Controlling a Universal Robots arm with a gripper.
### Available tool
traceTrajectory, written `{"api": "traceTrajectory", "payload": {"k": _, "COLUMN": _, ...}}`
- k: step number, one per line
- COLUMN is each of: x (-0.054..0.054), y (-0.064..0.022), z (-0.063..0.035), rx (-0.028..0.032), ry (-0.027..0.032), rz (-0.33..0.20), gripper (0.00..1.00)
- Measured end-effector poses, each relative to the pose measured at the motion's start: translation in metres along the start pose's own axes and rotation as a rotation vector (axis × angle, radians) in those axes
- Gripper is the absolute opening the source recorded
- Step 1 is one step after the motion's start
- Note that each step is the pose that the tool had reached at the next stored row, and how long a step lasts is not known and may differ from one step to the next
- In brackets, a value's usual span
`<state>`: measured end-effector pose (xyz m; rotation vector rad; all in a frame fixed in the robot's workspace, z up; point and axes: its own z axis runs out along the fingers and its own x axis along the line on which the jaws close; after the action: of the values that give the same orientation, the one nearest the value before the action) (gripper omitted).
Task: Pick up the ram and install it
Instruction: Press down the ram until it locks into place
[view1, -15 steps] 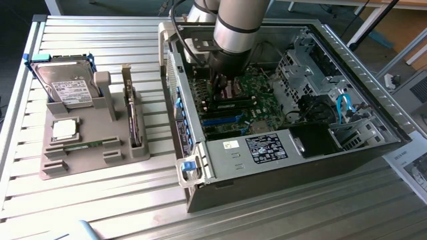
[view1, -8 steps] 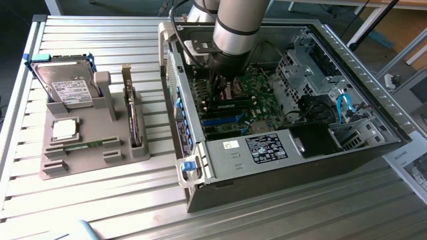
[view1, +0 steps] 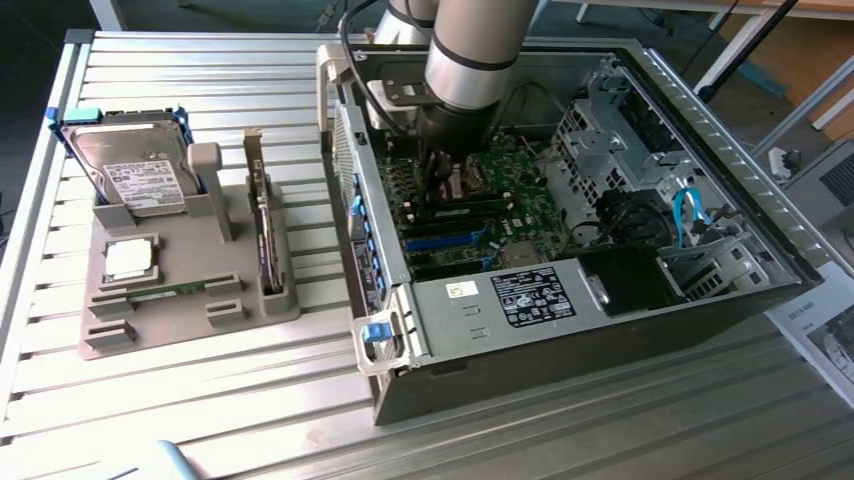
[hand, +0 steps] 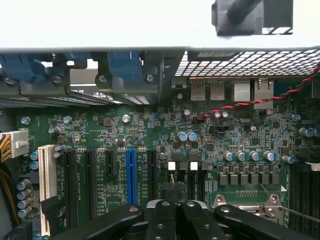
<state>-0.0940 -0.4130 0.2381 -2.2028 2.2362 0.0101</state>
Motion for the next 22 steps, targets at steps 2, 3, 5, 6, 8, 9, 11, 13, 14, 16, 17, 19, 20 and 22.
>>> {"api": "traceTrajectory", "payload": {"k": 2, "x": 0.0001, "y": 0.0004, "z": 0.001, "rx": -0.0001, "ry": 0.001, "rz": 0.0, "gripper": 0.1}}
{"api": "traceTrajectory", "payload": {"k": 3, "x": 0.0001, "y": 0.0005, "z": 0.0013, "rx": -0.0001, "ry": 0.0014, "rz": 0.0, "gripper": 0.1}}
{"api": "traceTrajectory", "payload": {"k": 5, "x": 0.0001, "y": 0.0007, "z": 0.002, "rx": -0.0001, "ry": 0.0014, "rz": 0.0, "gripper": 0.1}}
{"api": "traceTrajectory", "payload": {"k": 6, "x": 0.0001, "y": 0.0008, "z": 0.0025, "rx": 0.0, "ry": 0.0014, "rz": 0.0, "gripper": 0.1}}
{"api": "traceTrajectory", "payload": {"k": 8, "x": 0.0001, "y": 0.0009, "z": 0.003, "rx": -0.0001, "ry": 0.0016, "rz": 0.0, "gripper": 0.1}}
{"api": "traceTrajectory", "payload": {"k": 9, "x": 0.0001, "y": 0.001, "z": 0.0033, "rx": 0.0, "ry": 0.0017, "rz": 0.0, "gripper": 0.1}}
{"api": "traceTrajectory", "payload": {"k": 11, "x": 0.0001, "y": 0.001, "z": 0.0038, "rx": -0.0001, "ry": 0.002, "rz": 0.0, "gripper": 0.1}}
{"api": "traceTrajectory", "payload": {"k": 13, "x": 0.0001, "y": 0.0011, "z": 0.0045, "rx": -0.0001, "ry": 0.002, "rz": 0.0, "gripper": 0.1}}
{"api": "traceTrajectory", "payload": {"k": 14, "x": 0.0001, "y": 0.0011, "z": 0.0049, "rx": -0.0001, "ry": 0.002, "rz": 0.0, "gripper": 0.1}}
{"api": "traceTrajectory", "payload": {"k": 16, "x": 0.0002, "y": 0.0011, "z": 0.0056, "rx": -0.0002, "ry": 0.0022, "rz": 0.0, "gripper": 0.1}}
{"api": "traceTrajectory", "payload": {"k": 17, "x": 0.0002, "y": 0.0011, "z": 0.0061, "rx": -0.0002, "ry": 0.0021, "rz": 0.0, "gripper": 0.1}}
{"api": "traceTrajectory", "payload": {"k": 19, "x": 0.0002, "y": 0.0011, "z": 0.0068, "rx": -0.0001, "ry": 0.002, "rz": 0.0, "gripper": 0.1}}
{"api": "traceTrajectory", "payload": {"k": 20, "x": 0.0003, "y": 0.0012, "z": 0.0071, "rx": -0.0001, "ry": 0.002, "rz": 0.0, "gripper": 0.1}}
{"api": "traceTrajectory", "payload": {"k": 22, "x": 0.0004, "y": 0.0012, "z": 0.0077, "rx": -0.0002, "ry": 0.0022, "rz": 0.0, "gripper": 0.1}}
